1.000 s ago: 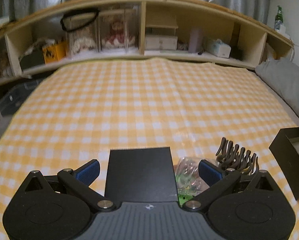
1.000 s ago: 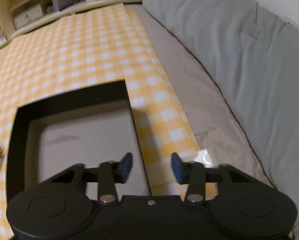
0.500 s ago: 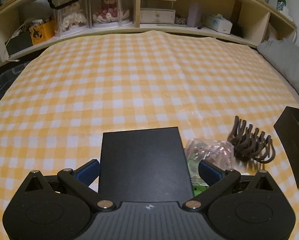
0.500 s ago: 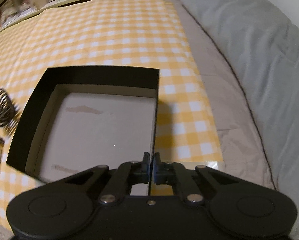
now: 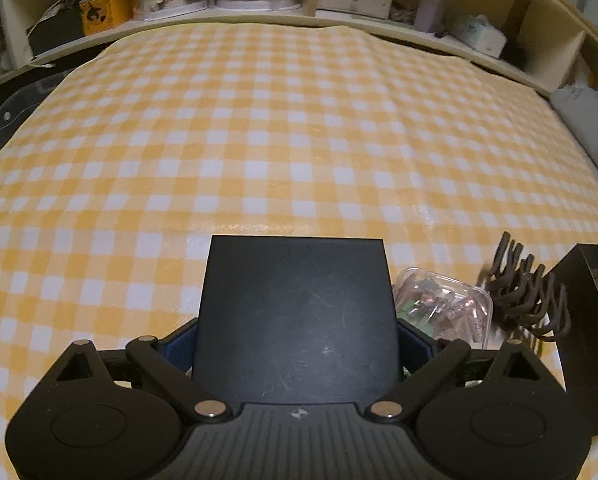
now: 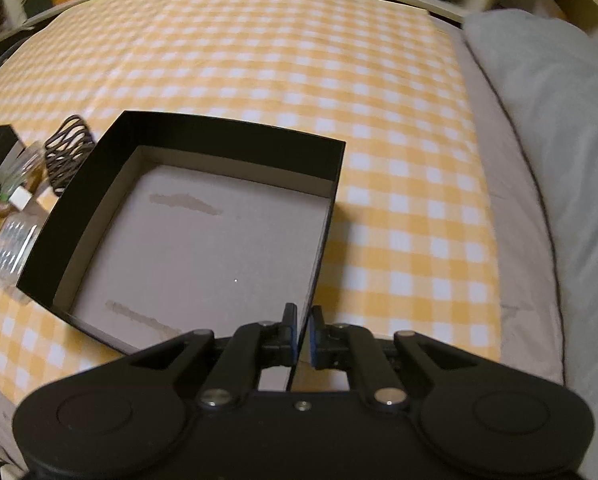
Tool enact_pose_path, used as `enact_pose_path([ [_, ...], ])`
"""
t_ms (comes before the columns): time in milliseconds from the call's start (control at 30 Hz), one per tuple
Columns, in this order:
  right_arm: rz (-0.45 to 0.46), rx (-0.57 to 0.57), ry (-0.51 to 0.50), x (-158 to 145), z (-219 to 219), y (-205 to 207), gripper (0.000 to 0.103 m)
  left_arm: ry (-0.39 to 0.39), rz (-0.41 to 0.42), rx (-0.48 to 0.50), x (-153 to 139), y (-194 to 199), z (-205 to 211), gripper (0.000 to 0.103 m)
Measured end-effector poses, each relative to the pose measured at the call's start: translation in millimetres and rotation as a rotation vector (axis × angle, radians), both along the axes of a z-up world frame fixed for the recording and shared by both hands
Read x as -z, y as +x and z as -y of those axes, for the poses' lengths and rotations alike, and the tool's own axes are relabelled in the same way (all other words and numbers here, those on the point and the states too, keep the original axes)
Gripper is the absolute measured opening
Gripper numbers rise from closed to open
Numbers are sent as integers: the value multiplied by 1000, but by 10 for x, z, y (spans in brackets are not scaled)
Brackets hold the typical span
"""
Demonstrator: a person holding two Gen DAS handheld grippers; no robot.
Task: Organize rigid objects
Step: 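Grasp the small black box with the left gripper and lift it, then lower the black box into the tray with the left gripper while the right holds the tray rim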
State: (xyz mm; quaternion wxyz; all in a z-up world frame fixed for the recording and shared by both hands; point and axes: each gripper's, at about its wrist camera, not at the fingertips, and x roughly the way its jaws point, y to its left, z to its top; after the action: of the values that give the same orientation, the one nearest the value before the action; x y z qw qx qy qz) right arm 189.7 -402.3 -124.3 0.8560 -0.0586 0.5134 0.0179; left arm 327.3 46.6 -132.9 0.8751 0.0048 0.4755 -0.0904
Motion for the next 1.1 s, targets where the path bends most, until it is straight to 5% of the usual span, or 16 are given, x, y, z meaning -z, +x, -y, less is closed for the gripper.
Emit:
enact_pose_path([
  [133,-6,9,-8,-8,-39,26,5,-4,-2,-49,-97,13,-20,96],
  [467,-36,52,42,-1,-17,46,6,-169,42,-75,-640,-178,105,96],
  [800,-46,35,71,16,-14,45,6,-337,27,104,-725,-480,1338,96],
  [1100,-45,74,155,26,118,5,8,-399,-40,191,-294,-497,2564,96],
])
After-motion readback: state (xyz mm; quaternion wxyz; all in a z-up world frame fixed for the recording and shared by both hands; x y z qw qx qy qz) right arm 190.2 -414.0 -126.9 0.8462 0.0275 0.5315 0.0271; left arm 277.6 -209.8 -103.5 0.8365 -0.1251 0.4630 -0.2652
